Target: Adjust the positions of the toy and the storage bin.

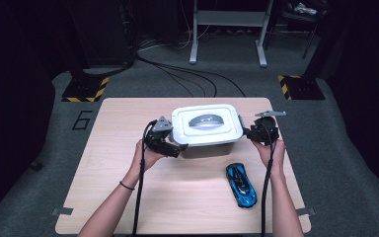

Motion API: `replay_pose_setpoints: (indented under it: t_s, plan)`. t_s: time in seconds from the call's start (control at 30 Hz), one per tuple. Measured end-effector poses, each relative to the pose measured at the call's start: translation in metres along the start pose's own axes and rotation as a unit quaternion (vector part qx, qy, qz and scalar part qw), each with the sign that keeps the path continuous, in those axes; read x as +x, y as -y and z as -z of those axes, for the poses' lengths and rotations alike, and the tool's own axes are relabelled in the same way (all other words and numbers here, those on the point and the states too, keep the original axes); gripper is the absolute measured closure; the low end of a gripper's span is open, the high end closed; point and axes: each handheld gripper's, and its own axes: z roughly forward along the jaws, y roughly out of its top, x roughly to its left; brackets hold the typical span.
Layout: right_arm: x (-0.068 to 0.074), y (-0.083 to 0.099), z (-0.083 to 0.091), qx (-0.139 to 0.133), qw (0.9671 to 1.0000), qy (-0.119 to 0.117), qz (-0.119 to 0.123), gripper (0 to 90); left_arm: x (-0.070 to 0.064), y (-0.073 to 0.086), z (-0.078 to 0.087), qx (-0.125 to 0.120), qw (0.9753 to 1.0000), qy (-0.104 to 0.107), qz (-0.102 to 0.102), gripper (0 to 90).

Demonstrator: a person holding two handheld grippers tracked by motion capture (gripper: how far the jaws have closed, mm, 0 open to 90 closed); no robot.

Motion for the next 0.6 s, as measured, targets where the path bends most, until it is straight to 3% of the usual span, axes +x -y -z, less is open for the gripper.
replay_pose_setpoints:
  t_s: [0.07,0.17,0.3,0.37,0.6]
  plan:
    - [0.0,-0.003,-0.004,0.001,1.0,0.0,0.001,68.3,-0.001,0.002,-0.002,0.0,1.0,-0.002,0.006,10.5]
    - [0.001,-0.005,-0.009,0.008,1.0,-0.002,-0.003,73.3,0.001,0.003,-0.003,0.0,0.9999,-0.014,-0.001,12.6]
    - [0.001,-0.004,-0.013,0.01,0.9998,-0.011,-0.013,79.7,0.004,0.005,-0.003,0.001,0.9999,-0.011,0.007,15.1]
    - [0.001,-0.003,-0.013,0.006,0.9999,-0.008,-0.008,80.3,0.005,0.006,-0.003,0.003,0.9999,-0.008,0.007,14.8]
    - [0.006,0.0,-0.008,0.014,0.9997,-0.002,-0.021,80.0,0.012,0.008,-0.007,-0.001,0.9997,-0.012,0.021,15.3]
